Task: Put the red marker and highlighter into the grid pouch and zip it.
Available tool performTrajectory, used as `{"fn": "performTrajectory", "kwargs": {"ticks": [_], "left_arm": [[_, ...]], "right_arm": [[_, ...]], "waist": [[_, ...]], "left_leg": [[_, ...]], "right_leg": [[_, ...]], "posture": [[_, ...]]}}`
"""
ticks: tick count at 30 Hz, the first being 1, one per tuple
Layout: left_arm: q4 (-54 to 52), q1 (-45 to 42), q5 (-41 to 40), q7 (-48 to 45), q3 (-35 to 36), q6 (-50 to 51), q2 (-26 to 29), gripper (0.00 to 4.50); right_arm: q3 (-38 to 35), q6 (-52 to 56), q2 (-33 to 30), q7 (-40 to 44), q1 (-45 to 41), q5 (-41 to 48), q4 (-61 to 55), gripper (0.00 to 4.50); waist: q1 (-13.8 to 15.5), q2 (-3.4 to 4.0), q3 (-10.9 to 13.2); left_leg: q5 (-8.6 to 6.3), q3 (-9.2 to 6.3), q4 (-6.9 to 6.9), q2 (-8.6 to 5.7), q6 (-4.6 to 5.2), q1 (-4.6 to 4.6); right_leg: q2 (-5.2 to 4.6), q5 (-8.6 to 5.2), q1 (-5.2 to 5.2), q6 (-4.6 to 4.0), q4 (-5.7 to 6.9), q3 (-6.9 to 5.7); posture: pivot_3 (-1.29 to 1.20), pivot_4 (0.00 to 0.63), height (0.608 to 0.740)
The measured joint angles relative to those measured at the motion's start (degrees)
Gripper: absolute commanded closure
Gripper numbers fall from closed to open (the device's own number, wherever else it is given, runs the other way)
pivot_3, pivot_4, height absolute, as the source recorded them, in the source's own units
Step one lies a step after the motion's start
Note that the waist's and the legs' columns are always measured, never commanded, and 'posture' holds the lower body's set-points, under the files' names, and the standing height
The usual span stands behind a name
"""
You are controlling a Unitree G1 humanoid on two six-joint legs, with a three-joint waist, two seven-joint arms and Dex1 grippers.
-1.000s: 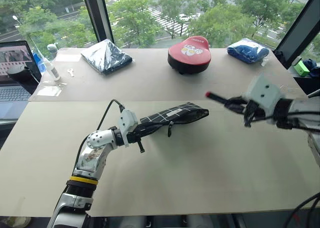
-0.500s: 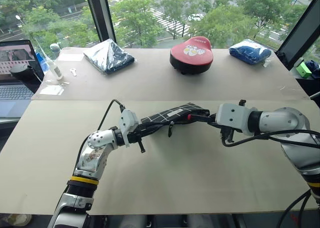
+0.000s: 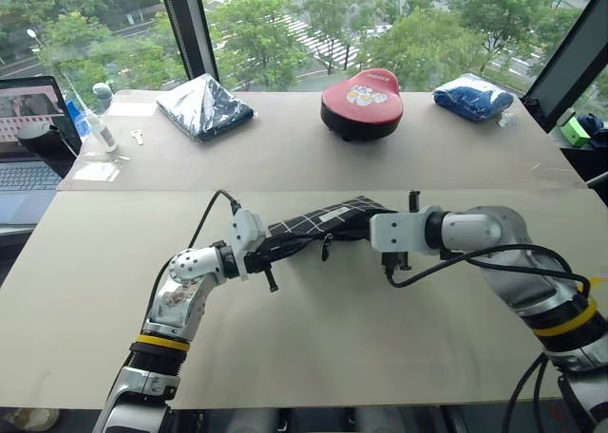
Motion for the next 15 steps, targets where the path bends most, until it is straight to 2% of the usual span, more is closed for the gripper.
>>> {"fn": "performTrajectory", "kwargs": {"ticks": [6, 11, 13, 15], "left_arm": [[0.0, -0.1, 0.0, -0.1, 0.0, 0.0, -0.2, 4.50], [0.0, -0.1, 0.0, 0.0, 0.1, 0.0, 0.0, 4.50], [0.0, 0.0, 0.0, 0.0, 0.2, 0.0, 0.1, 4.50], [0.0, 0.0, 0.0, 0.1, 0.3, 0.0, 0.0, 4.50]], "right_arm": [[3.1, -13.8, 6.0, -5.5, -3.2, -5.7, 8.4, 4.00], [3.1, -19.4, 9.7, -7.0, -3.2, -5.8, 13.0, 4.00], [2.9, -20.3, 10.4, -7.0, -3.2, -5.6, 14.0, 3.00], [2.7, -20.3, 10.7, -5.7, -3.2, -4.6, 14.1, 2.37]], "waist": [[0.0, 0.00, 0.0], [-0.1, 0.00, 0.0], [-0.1, 0.00, 0.0], [-0.1, 0.00, 0.0]], "left_leg": [[0.04, -0.01, -0.03, -0.04, -0.07, 0.01], [0.05, -0.01, -0.04, -0.02, -0.09, 0.02], [0.05, -0.01, -0.04, -0.02, -0.09, 0.02], [0.05, -0.02, -0.04, -0.02, -0.09, 0.02]], "right_leg": [[0.03, 0.00, -0.01, 0.00, 0.02, -0.02], [0.06, 0.00, -0.02, 0.00, 0.03, 0.00], [0.06, 0.00, -0.02, 0.00, 0.03, 0.00], [0.06, 0.00, -0.02, 0.00, 0.03, 0.00]], "posture": [[0.00, 0.150, 0.740], [0.00, 0.150, 0.740], [0.00, 0.150, 0.740], [0.00, 0.150, 0.740]]}}
